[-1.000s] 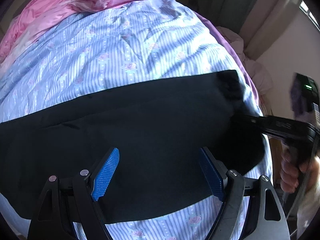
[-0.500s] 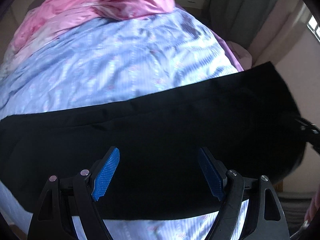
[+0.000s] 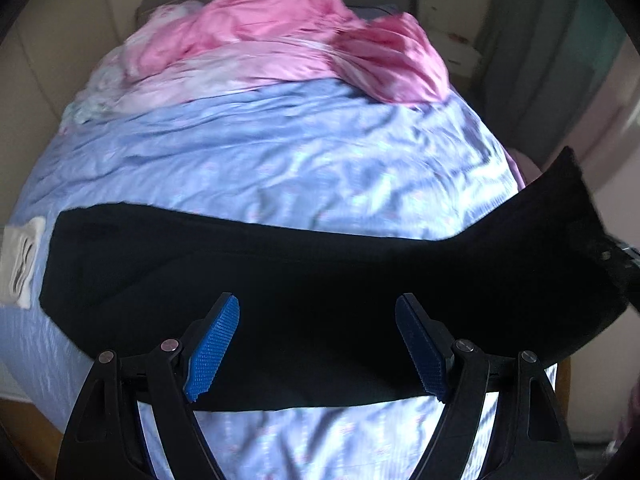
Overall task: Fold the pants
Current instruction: 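Lift the strip end with the right gripper and fold it over the strip, then open the right gripper and release the folded trouser end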
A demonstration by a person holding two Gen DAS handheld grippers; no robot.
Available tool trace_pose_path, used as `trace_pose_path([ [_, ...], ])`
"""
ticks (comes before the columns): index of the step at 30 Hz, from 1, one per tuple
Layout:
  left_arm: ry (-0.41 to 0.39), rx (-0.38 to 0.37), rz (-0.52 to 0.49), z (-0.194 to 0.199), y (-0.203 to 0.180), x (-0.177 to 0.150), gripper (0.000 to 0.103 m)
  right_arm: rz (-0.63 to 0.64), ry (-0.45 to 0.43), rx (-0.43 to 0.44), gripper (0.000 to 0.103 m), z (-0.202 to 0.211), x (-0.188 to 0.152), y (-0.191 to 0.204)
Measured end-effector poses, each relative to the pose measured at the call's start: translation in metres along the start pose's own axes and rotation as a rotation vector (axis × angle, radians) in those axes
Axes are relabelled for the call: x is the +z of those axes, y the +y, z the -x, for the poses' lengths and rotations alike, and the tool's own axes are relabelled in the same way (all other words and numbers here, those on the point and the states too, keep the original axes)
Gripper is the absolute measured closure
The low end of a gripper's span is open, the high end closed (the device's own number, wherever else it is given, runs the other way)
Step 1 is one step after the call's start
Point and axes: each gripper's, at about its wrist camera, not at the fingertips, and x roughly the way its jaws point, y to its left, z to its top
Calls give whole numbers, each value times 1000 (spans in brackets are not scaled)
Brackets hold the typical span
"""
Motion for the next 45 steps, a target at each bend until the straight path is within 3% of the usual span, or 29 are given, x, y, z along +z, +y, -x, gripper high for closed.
trace_pose_path([
  [10, -9, -2, 27, 24, 103, -14, 23, 87, 119, -21, 95, -60, 6, 119],
  [14, 12, 13, 27, 17, 141, -24, 23, 119, 177, -3, 95, -95, -3, 164],
  [20, 64, 31, 19, -4, 190, -38, 23, 188, 259, -49, 95, -165, -26, 233],
  [31, 94, 27, 1, -22, 231, -48, 23, 310, 377, -61, 94, -232, -64, 290],
  [33, 92, 27, -3, -21, 233, -46, 23, 286, 379, -54, 89, -232, -65, 287],
  [35, 80, 24, -2, -17, 232, -44, 23, 267, 361, -45, 59, -225, -65, 285],
  [36, 75, 21, -2, -16, 231, -43, 23, 261, 341, -47, 53, -217, -64, 282],
  [41, 46, 7, -13, -7, 212, -32, 23, 202, 238, 5, 49, -157, -53, 261],
  [45, 17, -15, -25, 4, 184, -25, 23, 139, 144, -10, 44, -103, -46, 221],
])
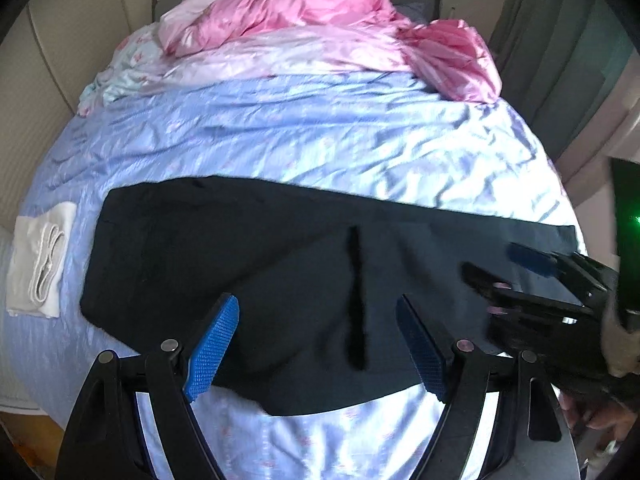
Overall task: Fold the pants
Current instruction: 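Open the right gripper and release the folded trouser end, then grasp the folded trouser end with the right gripper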
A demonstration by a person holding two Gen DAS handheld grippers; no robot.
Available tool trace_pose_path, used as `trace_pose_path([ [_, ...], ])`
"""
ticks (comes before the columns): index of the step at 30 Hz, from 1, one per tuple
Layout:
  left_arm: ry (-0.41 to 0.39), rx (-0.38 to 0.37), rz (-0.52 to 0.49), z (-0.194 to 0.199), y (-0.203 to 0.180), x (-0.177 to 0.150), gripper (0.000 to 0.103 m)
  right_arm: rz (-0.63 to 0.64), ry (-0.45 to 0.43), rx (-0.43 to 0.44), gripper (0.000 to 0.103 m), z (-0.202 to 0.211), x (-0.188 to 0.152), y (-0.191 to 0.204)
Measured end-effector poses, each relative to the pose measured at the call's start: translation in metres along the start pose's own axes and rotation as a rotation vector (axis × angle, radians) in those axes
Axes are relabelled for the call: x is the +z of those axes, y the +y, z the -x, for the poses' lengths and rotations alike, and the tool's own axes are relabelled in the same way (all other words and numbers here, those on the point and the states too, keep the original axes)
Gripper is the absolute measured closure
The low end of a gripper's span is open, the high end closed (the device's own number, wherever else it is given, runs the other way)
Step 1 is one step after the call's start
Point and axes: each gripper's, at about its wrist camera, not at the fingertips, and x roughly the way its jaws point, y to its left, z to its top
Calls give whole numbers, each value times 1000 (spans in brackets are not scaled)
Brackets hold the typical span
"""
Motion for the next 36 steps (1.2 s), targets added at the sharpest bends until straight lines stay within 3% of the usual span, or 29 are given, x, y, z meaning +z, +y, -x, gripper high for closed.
trace_pose_path([
  [6, -16, -51, -59, 10, -73, 0, 23, -117, -56, -52, 44, 52, -40, -99],
  [15, 11, -133, -159, -8, -236, 0, 23, -291, -85, -67, 44, 80, -96, -264],
  [20, 48, -161, -189, -31, -313, 8, 23, -320, -87, -45, 44, 72, -105, -330],
  [26, 72, -135, -264, -60, -382, 19, 22, -339, -65, 4, 47, 45, -108, -395],
  [36, 171, -85, -290, -120, -435, 27, 23, -350, 63, 52, 54, -26, -116, -446],
])
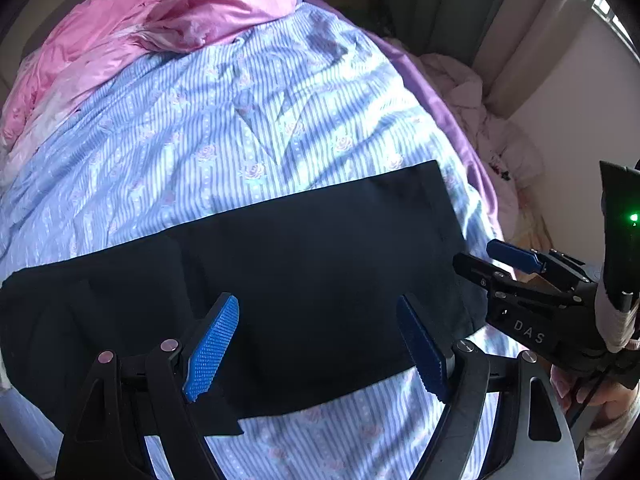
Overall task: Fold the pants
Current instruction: 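Grasp the folded trouser end with the right gripper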
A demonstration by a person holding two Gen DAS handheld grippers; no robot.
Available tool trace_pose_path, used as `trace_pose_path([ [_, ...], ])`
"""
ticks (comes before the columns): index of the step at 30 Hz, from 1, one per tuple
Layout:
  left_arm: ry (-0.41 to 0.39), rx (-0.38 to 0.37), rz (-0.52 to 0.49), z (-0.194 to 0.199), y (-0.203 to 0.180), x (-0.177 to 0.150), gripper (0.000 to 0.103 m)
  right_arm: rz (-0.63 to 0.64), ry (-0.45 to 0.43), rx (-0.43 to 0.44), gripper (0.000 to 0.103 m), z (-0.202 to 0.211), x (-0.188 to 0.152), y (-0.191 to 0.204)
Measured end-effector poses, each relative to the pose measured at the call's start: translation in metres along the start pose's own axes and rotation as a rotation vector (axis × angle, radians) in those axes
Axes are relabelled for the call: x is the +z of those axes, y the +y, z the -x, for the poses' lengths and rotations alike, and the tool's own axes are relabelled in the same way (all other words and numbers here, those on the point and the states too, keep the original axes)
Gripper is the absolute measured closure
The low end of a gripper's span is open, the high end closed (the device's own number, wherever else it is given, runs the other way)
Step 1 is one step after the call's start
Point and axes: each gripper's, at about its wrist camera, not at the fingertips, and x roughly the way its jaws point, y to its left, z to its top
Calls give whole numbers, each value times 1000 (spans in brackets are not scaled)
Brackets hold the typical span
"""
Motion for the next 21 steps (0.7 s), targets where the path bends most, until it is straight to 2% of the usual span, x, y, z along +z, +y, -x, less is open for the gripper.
trace_pose_path([
  [12, 12, -3, -35, -13, -13, 3, 23, -70, 80, 15, 58, -50, -2, -26],
  [13, 13, -6, -35, -13, -13, 3, 23, -83, 82, 21, 61, -53, -2, -28],
  [17, 24, -17, -12, -13, -8, 1, 23, -127, 79, 45, 90, -54, -5, -30],
  [21, 13, -24, 21, -5, 4, -1, 23, -108, 24, 22, 94, -28, -7, -19],
])
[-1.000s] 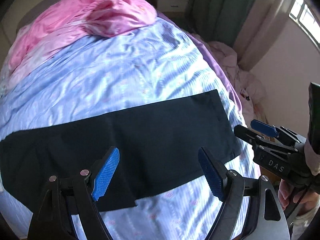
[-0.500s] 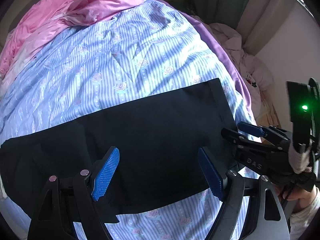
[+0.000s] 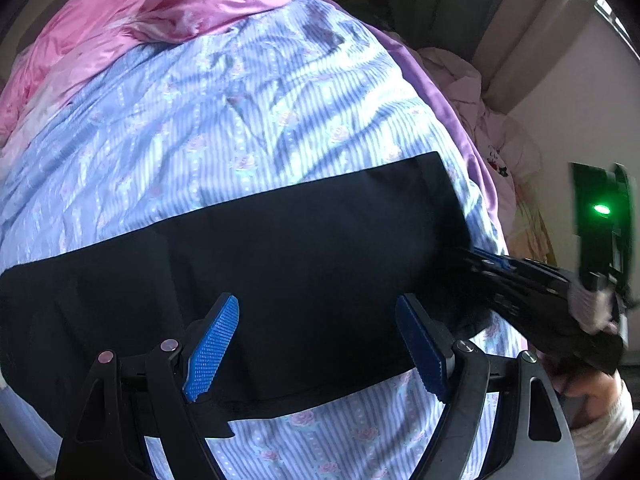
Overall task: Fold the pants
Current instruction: 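Grasp the folded trouser end with the right gripper, then lift the end with the right gripper, fold it over again, release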
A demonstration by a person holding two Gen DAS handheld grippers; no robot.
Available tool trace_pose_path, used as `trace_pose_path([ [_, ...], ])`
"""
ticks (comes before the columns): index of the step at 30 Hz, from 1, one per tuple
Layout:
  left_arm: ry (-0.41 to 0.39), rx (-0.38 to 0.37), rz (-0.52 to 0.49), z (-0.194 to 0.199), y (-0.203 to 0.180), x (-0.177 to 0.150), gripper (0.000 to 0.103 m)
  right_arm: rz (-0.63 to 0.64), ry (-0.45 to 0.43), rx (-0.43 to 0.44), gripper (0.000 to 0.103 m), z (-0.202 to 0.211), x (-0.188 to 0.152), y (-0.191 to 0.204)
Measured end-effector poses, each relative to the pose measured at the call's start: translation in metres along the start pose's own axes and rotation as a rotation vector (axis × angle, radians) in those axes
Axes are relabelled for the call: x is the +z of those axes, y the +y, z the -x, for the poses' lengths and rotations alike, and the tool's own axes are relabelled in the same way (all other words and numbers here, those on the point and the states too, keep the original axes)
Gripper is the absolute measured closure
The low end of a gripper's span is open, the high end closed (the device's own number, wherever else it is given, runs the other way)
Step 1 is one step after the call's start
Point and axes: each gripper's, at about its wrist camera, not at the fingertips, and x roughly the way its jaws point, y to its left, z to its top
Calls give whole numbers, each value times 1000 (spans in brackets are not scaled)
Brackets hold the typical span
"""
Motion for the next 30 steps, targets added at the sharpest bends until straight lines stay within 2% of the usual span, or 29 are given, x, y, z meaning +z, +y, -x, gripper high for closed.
trace_pose_path([
  [4, -25, 3, 30, 15, 14, -4, 22, 28, -54, -43, 97, 36, -2, 21],
  [10, -70, 24, 93, 48, 50, -22, 22, 111, -131, -78, 99, 90, -3, 72],
  [17, -123, 26, 214, 90, 110, -45, 22, 177, -227, -19, 100, 144, -7, 145],
  [23, -189, 37, 297, 129, 167, -70, 22, 283, -252, -8, 100, 164, -8, 212],
  [30, -226, 45, 378, 161, 234, -111, 22, 436, -258, 4, 100, 172, -21, 309],
])
